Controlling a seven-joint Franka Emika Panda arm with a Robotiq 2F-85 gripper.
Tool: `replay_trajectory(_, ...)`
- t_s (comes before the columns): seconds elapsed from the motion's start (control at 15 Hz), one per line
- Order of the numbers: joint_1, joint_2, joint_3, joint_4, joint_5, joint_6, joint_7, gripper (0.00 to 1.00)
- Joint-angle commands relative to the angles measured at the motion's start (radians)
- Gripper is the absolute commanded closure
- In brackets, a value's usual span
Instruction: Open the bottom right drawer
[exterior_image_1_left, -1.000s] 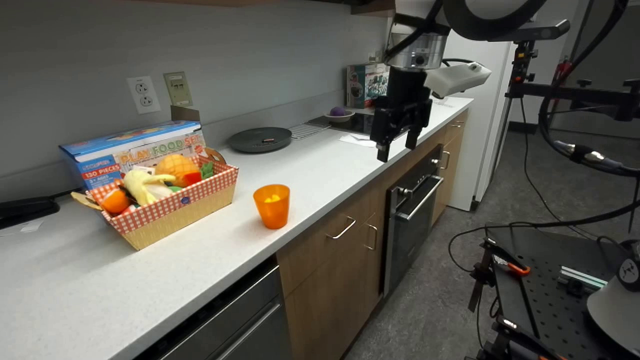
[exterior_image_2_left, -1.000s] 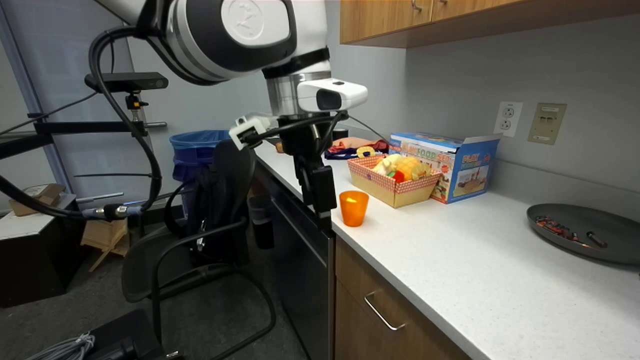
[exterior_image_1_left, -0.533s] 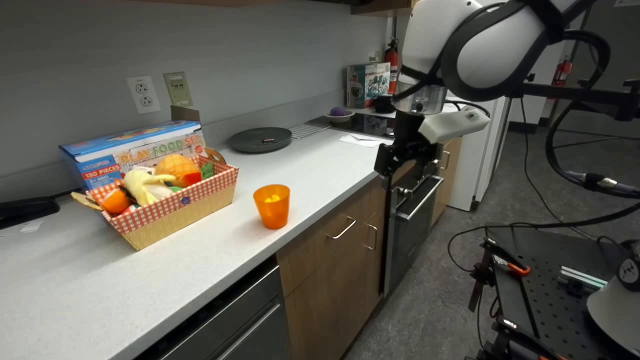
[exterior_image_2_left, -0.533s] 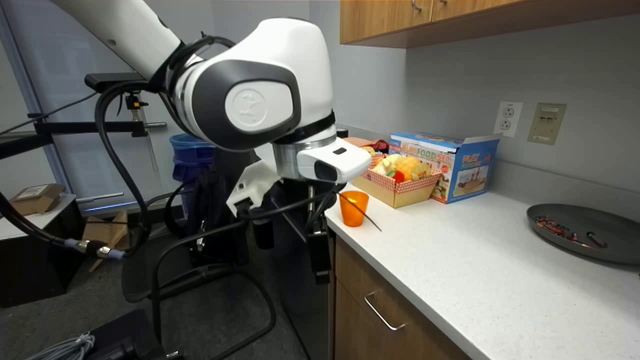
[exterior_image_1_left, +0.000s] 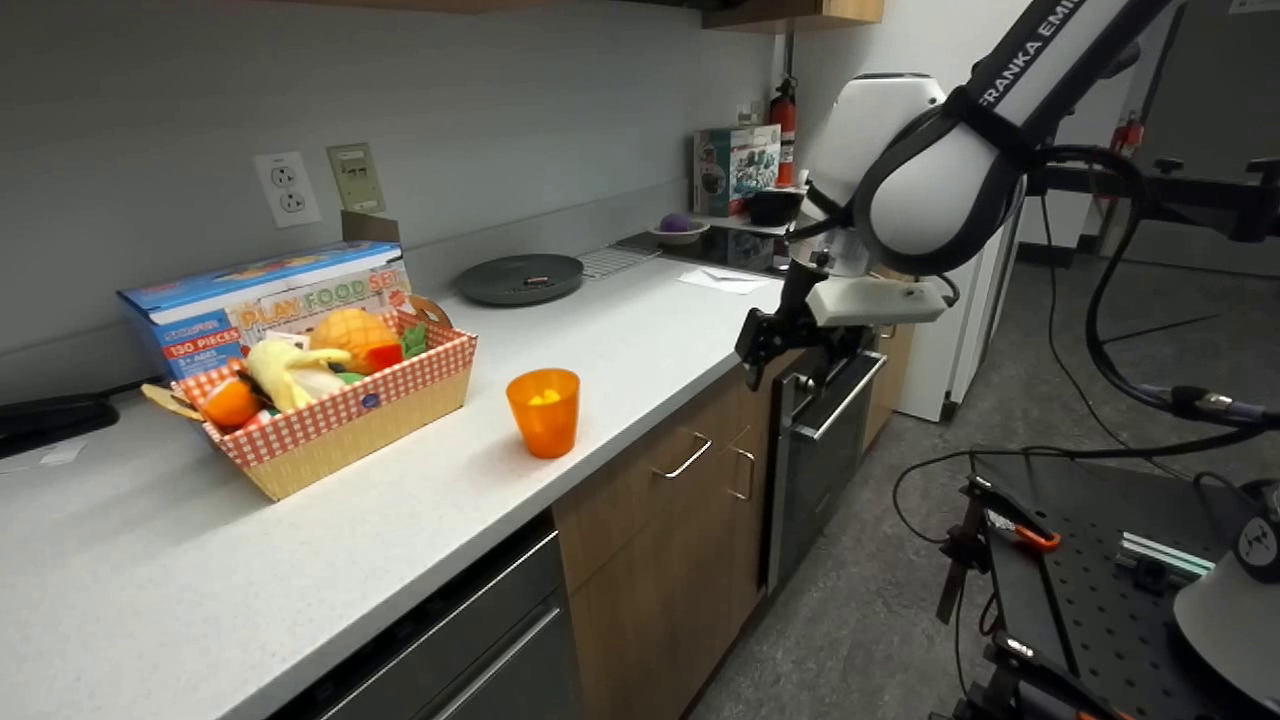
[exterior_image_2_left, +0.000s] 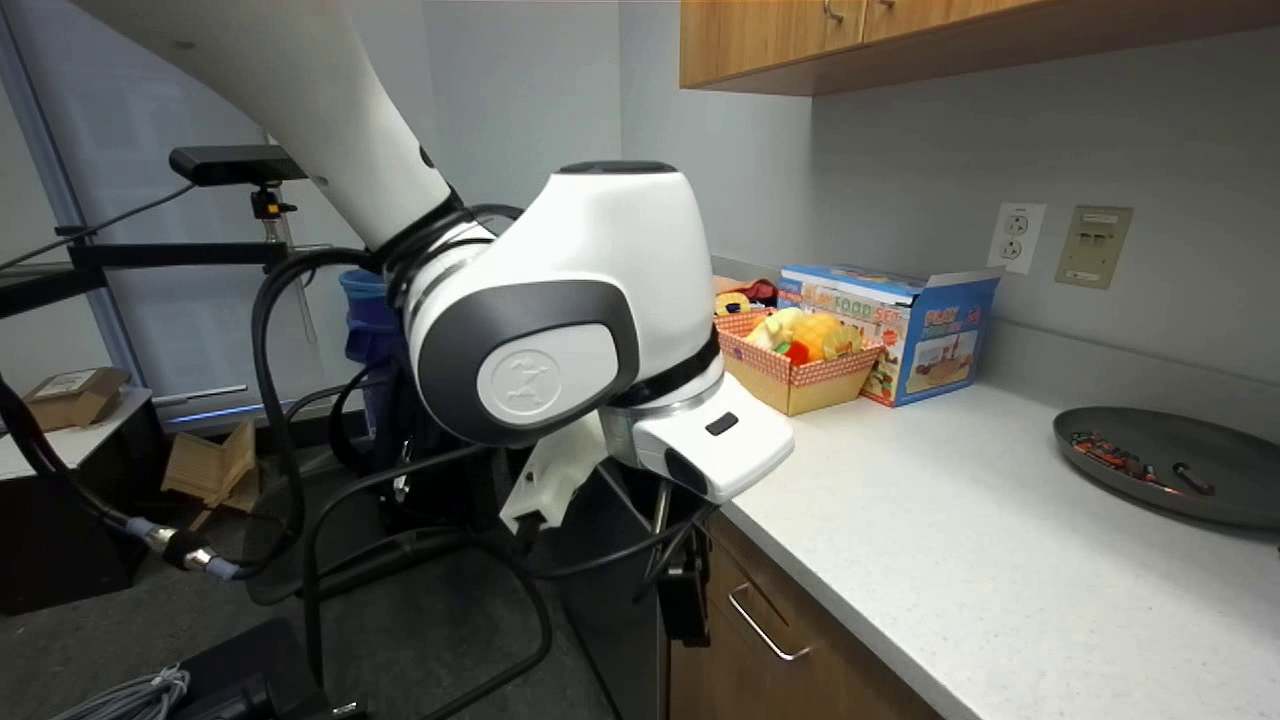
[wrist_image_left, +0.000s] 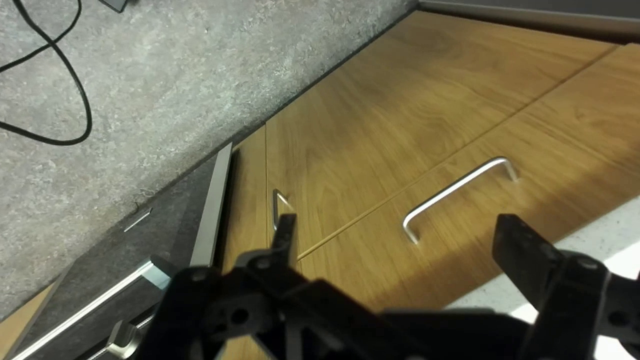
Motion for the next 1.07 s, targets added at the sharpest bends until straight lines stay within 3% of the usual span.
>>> replay_trajectory(0.0, 0.022, 0.076, -0.015, 0.035, 0.058, 0.08, 0.014, 0.0)
replay_trajectory(0.4, 0.029, 0.068, -0.028, 0.026, 0.047, 0.066, -0.005, 0.0)
replay_trajectory(0.6, 0.04, 0.121, -0.025, 0.039, 0.042, 0.061, -0.004, 0.0)
replay_trajectory(1.0, 0.082, 0.258, -0.055, 0.062, 0.07, 0.169, 0.004, 0.0)
